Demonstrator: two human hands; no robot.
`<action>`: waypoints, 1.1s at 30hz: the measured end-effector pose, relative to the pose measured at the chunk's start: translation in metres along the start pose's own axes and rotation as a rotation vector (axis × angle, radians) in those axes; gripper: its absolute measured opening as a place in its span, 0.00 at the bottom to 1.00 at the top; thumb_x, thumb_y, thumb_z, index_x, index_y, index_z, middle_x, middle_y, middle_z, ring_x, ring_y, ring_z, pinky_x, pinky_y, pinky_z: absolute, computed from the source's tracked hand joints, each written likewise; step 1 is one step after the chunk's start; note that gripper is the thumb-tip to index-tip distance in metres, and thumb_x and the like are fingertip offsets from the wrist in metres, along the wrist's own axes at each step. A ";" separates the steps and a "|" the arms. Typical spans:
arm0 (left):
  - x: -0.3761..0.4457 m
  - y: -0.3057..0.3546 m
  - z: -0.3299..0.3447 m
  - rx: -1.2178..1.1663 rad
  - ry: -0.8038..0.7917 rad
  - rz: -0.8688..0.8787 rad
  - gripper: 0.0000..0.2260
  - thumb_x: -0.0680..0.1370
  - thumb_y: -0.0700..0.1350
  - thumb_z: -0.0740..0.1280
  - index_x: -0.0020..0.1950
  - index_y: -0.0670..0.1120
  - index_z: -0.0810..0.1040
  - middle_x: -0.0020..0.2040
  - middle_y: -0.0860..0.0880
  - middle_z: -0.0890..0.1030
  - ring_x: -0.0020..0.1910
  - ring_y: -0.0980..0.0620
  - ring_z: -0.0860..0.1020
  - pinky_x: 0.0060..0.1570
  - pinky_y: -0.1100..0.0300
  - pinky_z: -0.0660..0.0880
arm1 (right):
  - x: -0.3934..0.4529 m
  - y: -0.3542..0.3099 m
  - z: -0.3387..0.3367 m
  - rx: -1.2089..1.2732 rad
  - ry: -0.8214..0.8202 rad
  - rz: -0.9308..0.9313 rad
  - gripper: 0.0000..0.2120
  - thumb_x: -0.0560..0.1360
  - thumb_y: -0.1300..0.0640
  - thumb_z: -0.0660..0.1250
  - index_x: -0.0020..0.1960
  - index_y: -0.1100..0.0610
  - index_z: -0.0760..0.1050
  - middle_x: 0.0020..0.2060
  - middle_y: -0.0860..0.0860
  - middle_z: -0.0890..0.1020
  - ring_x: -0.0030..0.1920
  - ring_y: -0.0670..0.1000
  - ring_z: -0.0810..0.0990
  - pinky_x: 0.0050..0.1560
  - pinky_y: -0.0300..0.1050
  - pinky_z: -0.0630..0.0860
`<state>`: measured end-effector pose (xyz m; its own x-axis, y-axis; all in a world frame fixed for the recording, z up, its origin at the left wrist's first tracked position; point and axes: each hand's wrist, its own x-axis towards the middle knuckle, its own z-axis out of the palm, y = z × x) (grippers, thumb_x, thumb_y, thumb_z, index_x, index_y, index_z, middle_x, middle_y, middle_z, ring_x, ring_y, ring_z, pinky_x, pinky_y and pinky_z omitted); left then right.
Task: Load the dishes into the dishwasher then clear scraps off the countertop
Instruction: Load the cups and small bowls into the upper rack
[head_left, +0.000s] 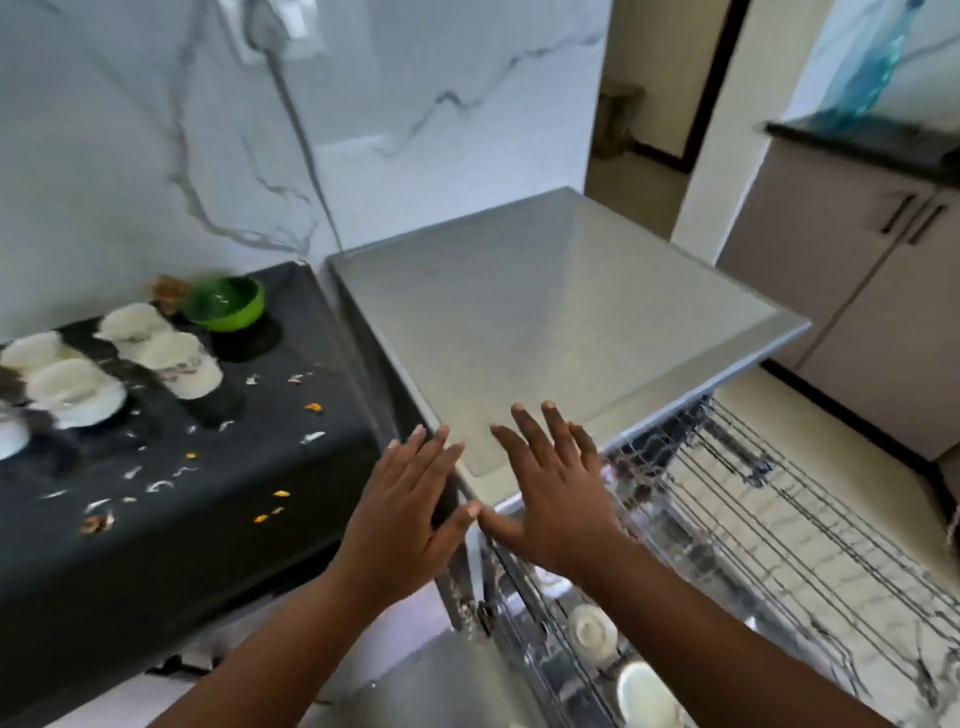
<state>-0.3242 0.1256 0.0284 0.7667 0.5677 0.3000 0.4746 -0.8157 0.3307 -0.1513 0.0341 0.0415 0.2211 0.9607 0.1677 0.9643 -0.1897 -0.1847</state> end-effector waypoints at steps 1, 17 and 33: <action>-0.005 -0.012 -0.009 0.007 0.016 -0.031 0.30 0.80 0.64 0.50 0.73 0.46 0.67 0.74 0.46 0.66 0.75 0.46 0.60 0.74 0.48 0.55 | 0.008 -0.014 0.000 0.008 -0.001 -0.031 0.38 0.74 0.28 0.47 0.72 0.52 0.67 0.73 0.54 0.67 0.75 0.59 0.58 0.71 0.63 0.60; -0.151 -0.265 -0.171 0.076 0.324 -0.486 0.38 0.75 0.70 0.52 0.78 0.48 0.55 0.79 0.49 0.54 0.78 0.52 0.49 0.75 0.52 0.49 | 0.133 -0.296 0.046 -0.045 -0.017 -0.283 0.38 0.68 0.30 0.59 0.71 0.51 0.68 0.71 0.54 0.70 0.74 0.58 0.61 0.70 0.57 0.53; -0.131 -0.364 -0.212 -0.132 0.399 -0.921 0.47 0.71 0.55 0.74 0.78 0.46 0.47 0.78 0.46 0.54 0.76 0.47 0.56 0.74 0.51 0.58 | 0.205 -0.363 0.060 0.428 -0.238 -0.225 0.38 0.75 0.40 0.65 0.77 0.46 0.50 0.77 0.47 0.55 0.75 0.50 0.58 0.72 0.47 0.60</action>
<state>-0.6890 0.3711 0.0580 -0.0858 0.9854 0.1474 0.7387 -0.0364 0.6730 -0.4650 0.3117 0.0849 -0.0712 0.9969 0.0340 0.8273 0.0781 -0.5563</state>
